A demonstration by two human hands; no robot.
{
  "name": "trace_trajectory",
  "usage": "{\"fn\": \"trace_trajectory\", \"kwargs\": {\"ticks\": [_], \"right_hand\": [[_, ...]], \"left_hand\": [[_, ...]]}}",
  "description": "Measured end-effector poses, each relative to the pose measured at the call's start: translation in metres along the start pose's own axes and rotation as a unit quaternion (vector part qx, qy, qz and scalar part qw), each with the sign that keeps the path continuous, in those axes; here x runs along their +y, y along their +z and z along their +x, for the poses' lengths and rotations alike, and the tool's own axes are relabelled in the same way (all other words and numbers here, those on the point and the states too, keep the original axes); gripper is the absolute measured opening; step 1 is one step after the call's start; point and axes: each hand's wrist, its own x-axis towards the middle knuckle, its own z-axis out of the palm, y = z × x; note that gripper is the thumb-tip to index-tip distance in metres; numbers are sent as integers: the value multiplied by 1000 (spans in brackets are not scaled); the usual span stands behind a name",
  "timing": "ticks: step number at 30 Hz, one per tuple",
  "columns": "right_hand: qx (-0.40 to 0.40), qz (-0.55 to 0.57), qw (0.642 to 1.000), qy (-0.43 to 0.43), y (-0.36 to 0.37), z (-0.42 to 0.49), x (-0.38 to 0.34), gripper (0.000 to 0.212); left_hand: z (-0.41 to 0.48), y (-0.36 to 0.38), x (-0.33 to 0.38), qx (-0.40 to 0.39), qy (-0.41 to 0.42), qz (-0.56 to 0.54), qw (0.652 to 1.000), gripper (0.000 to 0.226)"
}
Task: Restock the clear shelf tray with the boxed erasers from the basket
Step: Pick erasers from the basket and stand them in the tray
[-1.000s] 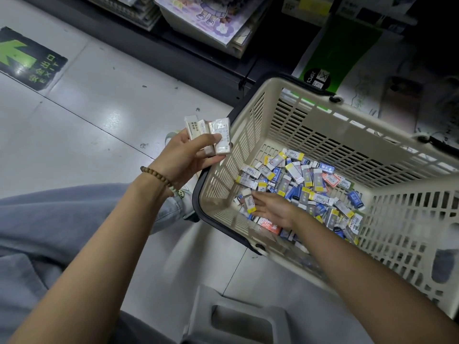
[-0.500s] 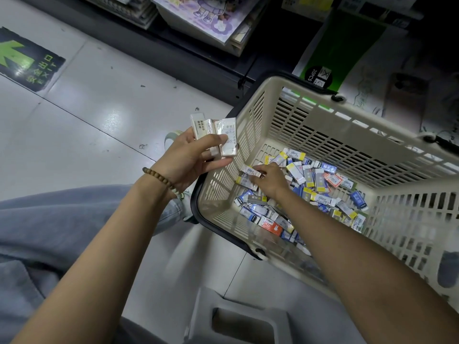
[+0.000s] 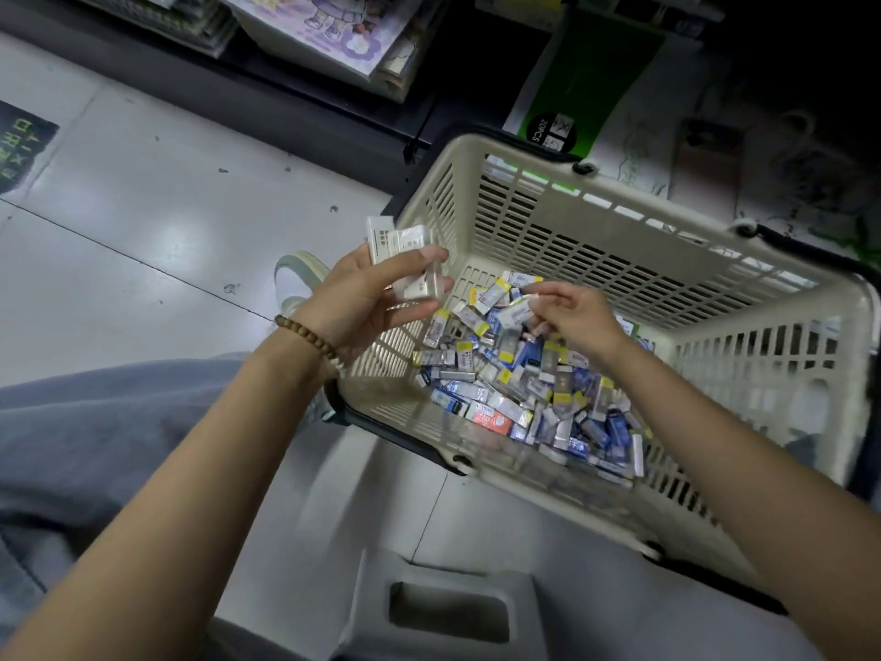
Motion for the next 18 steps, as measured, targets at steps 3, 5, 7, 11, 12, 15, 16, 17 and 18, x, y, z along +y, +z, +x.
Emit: {"fn": "trace_trajectory", "kwargs": {"ticks": [3,5,7,11,12,15,16,17,18], "right_hand": [[-21,49,998,-26,-35,-19,-32,17],[-43,103,993,-34,-48,-31,-55,12],[-85,156,983,-41,-51,-41,-71,13],[-108,102,987,-65,-27,-57,-73,12],[-94,95,989,-67,-20,-58,-69,11],[-81,125,988,-39,-12,-55,-54,9],[-95,140,985,-22,-11,-54,-49,9],[-113,158,981,-7,-12,-53,-44,10],[-127,176,976,2,-13,-52,-40,11]], "left_hand": [[10,9,-8,-14,-17,-4,1000,46],[16,17,-16,-13,-37,9,999,57],[22,23,-24,-3,-59,34,998,72],[29,32,-41,-63,-124,99,985,48],[29,33,-46,-89,-132,128,979,32],[32,31,-53,-95,-124,162,974,31],[33,28,-54,-83,-120,166,975,32],[34,26,-54,-66,-122,165,976,29],[36,23,-54,-49,-126,161,978,26]]}}
